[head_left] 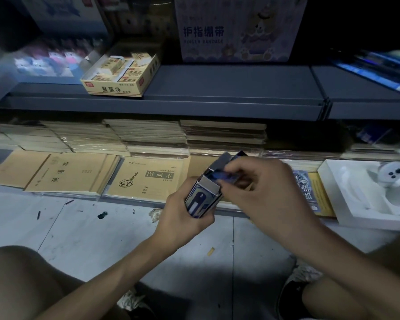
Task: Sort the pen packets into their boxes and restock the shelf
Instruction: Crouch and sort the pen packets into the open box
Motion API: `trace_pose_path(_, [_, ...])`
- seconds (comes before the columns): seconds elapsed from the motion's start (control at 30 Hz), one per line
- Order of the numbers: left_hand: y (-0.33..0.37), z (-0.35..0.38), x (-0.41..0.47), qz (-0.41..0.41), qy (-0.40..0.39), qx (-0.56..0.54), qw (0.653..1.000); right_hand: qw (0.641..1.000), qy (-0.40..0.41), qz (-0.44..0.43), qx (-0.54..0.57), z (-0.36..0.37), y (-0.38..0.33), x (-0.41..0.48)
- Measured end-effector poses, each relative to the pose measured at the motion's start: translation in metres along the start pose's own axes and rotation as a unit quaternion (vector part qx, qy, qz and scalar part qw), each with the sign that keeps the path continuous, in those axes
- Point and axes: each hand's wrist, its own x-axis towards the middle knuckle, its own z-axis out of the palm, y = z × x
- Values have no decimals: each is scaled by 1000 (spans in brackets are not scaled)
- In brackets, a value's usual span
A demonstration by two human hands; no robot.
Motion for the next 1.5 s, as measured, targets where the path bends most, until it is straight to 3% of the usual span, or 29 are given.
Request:
trace_pose_path(0.1, [-5, 1, -1, -7, -14, 1, 1000, 999, -32, 13, -6, 0, 1, 2])
trace_pose_path(0.23, [-6, 1, 0, -6, -24, 4, 1000, 998, -13, 35, 51, -10, -5, 5])
trace_pose_path(0.4, [-7, 2, 1, 12, -26, 29, 999, 997, -43, 62, -20, -3, -2, 3])
trace_pose_path(0.6, [-4, 5, 3, 18, -35, 32, 999, 992, -64, 101, 35, -18, -3, 8])
trace_pose_path(0.97, [1, 16, 11, 15, -51, 49, 997, 987, -92, 134, -18, -28, 5, 16])
trace_pose_path(1.2, [4, 18, 15, 23, -42, 42, 998, 992, -54, 70, -90, -22, 10, 17])
trace_pose_path(1.4, [3, 17, 14, 1, -39, 4, 999, 999, -28, 22, -23, -38, -1, 0])
trace_pose_path(1.5, [2, 13, 16, -11, -15, -13, 1000, 999, 24, 34, 35, -55, -2, -1])
